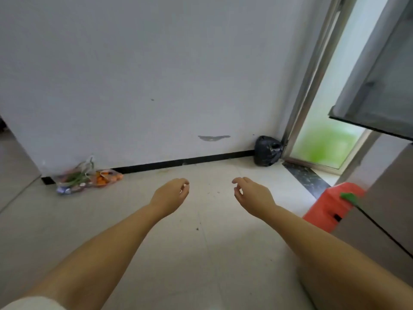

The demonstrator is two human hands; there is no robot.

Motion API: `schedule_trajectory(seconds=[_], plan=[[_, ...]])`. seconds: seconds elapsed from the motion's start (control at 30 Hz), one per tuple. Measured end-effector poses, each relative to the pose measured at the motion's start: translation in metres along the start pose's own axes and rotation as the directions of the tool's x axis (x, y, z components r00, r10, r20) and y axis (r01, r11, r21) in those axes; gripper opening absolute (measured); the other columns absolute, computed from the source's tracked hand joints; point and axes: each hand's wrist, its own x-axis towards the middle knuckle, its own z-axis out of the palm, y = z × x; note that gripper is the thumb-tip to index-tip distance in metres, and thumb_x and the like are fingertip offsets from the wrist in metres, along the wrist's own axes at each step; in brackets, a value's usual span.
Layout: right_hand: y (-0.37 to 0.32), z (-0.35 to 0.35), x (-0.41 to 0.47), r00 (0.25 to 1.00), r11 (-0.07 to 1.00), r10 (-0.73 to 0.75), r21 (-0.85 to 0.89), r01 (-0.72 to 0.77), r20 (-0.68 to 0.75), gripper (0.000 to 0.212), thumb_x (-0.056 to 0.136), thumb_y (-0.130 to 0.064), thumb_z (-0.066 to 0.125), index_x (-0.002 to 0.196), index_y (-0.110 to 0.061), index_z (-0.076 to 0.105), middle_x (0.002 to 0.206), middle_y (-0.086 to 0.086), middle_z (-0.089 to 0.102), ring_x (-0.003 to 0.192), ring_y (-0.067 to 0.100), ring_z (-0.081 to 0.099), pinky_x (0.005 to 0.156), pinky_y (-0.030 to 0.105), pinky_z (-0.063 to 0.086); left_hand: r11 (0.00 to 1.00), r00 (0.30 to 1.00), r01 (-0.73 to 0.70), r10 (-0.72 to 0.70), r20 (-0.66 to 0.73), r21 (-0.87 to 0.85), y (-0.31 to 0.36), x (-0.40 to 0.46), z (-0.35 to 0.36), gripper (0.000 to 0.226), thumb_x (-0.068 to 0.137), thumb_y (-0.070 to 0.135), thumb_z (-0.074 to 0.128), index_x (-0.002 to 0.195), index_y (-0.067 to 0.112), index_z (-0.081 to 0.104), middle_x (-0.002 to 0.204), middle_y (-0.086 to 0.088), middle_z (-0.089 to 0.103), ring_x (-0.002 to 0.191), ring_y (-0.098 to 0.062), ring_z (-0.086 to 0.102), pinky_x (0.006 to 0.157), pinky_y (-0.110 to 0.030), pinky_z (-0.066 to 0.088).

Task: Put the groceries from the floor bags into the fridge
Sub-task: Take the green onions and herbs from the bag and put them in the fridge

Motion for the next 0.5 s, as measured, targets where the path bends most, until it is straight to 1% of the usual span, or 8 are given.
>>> schedule_trajectory(seconds=[0.1, 0.17, 0.27, 0.4, 0.5], plan=[[-0.058, 0.034, 0.034, 0.996, 0.997, -0.072, -0.002, 0.072, 0.061, 0.033, 0.099, -0.03, 0.038, 0.128, -0.022, 0.05, 0.126, -0.004, 0.058, 0.09, 0.02, 0.065, 0.077, 0.03, 0.05, 0.991, 0.992, 0.13, -0.13, 0.0, -0.019, -0.072, -0.019, -0.022, 0.034, 0.099, 0.032, 0.038, 0.126, 0.018, 0.053, 0.117, -0.003, 0.062, 0.099, -0.018, 0.06, 0.082, -0.03, 0.047], [-0.102, 0.059, 0.059, 0.99, 0.994, -0.105, 0.007, 0.105, 0.097, 0.034, 0.099, -0.032, 0.037, 0.129, -0.022, 0.05, 0.127, -0.004, 0.057, 0.094, 0.018, 0.064, 0.077, 0.03, 0.05, 0.981, 0.981, 0.193, -0.193, 0.002, -0.017, -0.122, -0.031, -0.039, 0.035, 0.099, 0.031, 0.037, 0.128, 0.017, 0.051, 0.118, -0.004, 0.062, 0.101, -0.018, 0.06, 0.083, -0.03, 0.047], [-0.177, 0.098, 0.097, 0.977, 0.99, -0.14, 0.03, 0.137, 0.159, 0.035, 0.099, -0.034, 0.036, 0.13, -0.022, 0.049, 0.127, -0.004, 0.056, 0.098, 0.019, 0.063, 0.078, 0.03, 0.05, 0.963, 0.963, 0.27, -0.27, 0.001, -0.004, -0.197, -0.044, -0.073, 0.036, 0.099, 0.031, 0.038, 0.129, 0.017, 0.051, 0.118, -0.005, 0.062, 0.103, -0.019, 0.06, 0.086, -0.032, 0.048], [-0.28, 0.141, 0.141, 0.945, 0.976, -0.216, 0.05, 0.21, 0.244, 0.037, 0.1, -0.036, 0.035, 0.131, -0.021, 0.047, 0.129, -0.003, 0.054, 0.099, 0.02, 0.062, 0.078, 0.03, 0.049, 0.935, 0.935, 0.356, -0.355, -0.02, 0.013, -0.295, -0.061, -0.131, 0.037, 0.098, 0.031, 0.039, 0.13, 0.017, 0.051, 0.118, -0.005, 0.062, 0.103, -0.019, 0.059, 0.086, -0.033, 0.047], [-0.349, 0.165, 0.175, 0.916, 0.955, -0.296, 0.08, 0.285, 0.271, 0.038, 0.1, -0.036, 0.035, 0.132, -0.021, 0.046, 0.13, -0.002, 0.054, 0.1, 0.021, 0.062, 0.08, 0.03, 0.049, 0.904, 0.903, 0.428, -0.426, -0.055, 0.022, -0.359, -0.068, -0.172, 0.038, 0.098, 0.031, 0.038, 0.131, 0.016, 0.049, 0.116, -0.004, 0.062, 0.101, -0.019, 0.059, 0.087, -0.033, 0.046]])
